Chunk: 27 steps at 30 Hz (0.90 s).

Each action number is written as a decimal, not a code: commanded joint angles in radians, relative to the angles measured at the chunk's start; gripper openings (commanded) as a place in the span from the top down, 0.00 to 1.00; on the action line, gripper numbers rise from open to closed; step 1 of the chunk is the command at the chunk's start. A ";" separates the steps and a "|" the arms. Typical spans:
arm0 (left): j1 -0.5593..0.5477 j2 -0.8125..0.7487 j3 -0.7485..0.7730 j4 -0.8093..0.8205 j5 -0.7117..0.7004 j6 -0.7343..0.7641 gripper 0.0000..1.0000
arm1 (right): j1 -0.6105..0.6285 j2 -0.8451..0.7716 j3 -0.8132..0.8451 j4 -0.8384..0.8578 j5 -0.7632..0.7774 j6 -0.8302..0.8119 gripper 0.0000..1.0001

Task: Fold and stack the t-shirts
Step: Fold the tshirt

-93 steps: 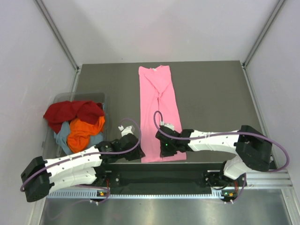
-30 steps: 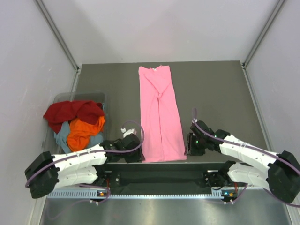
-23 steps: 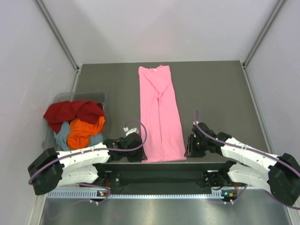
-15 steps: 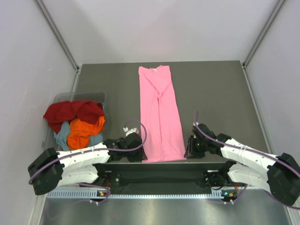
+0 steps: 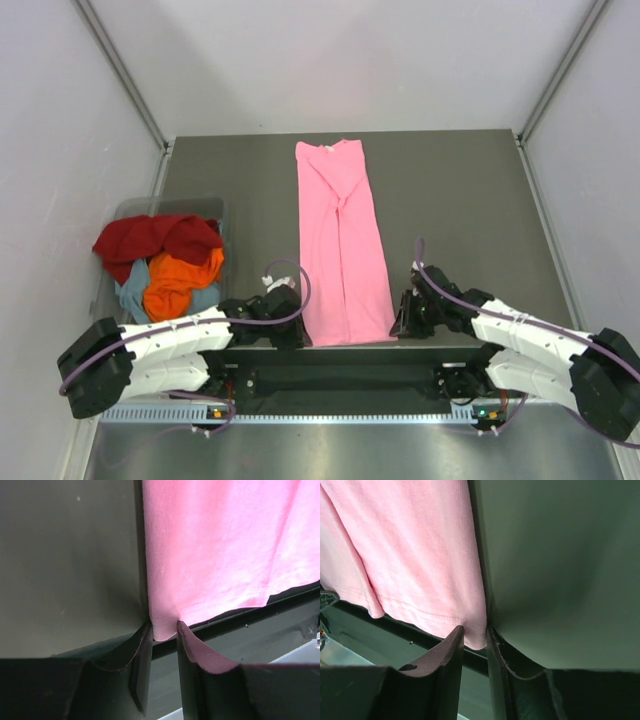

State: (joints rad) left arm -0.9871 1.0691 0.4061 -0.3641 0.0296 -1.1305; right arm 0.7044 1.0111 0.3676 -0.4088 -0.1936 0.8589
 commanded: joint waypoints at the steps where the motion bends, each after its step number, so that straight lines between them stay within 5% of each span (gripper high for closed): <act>1: 0.002 -0.004 -0.021 -0.010 0.016 -0.009 0.69 | -0.013 -0.023 -0.022 0.002 0.008 0.012 0.74; 7: 0.002 -0.008 -0.018 0.010 0.027 -0.021 0.74 | -0.010 -0.054 -0.032 -0.007 0.008 0.035 0.75; 12: 0.002 -0.006 0.000 0.028 0.039 -0.028 1.00 | -0.011 -0.063 -0.006 -0.012 0.000 0.025 0.99; 19: 0.011 0.018 0.095 -0.018 -0.020 0.012 1.00 | -0.010 -0.039 0.089 -0.034 0.016 -0.004 1.00; 27: 0.215 0.158 0.242 0.001 0.087 0.173 1.00 | -0.025 0.119 0.319 -0.067 0.063 -0.119 1.00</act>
State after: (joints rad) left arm -0.8371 1.1797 0.5770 -0.3855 0.0666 -1.0569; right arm 0.7021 1.0863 0.5758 -0.4736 -0.1669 0.8097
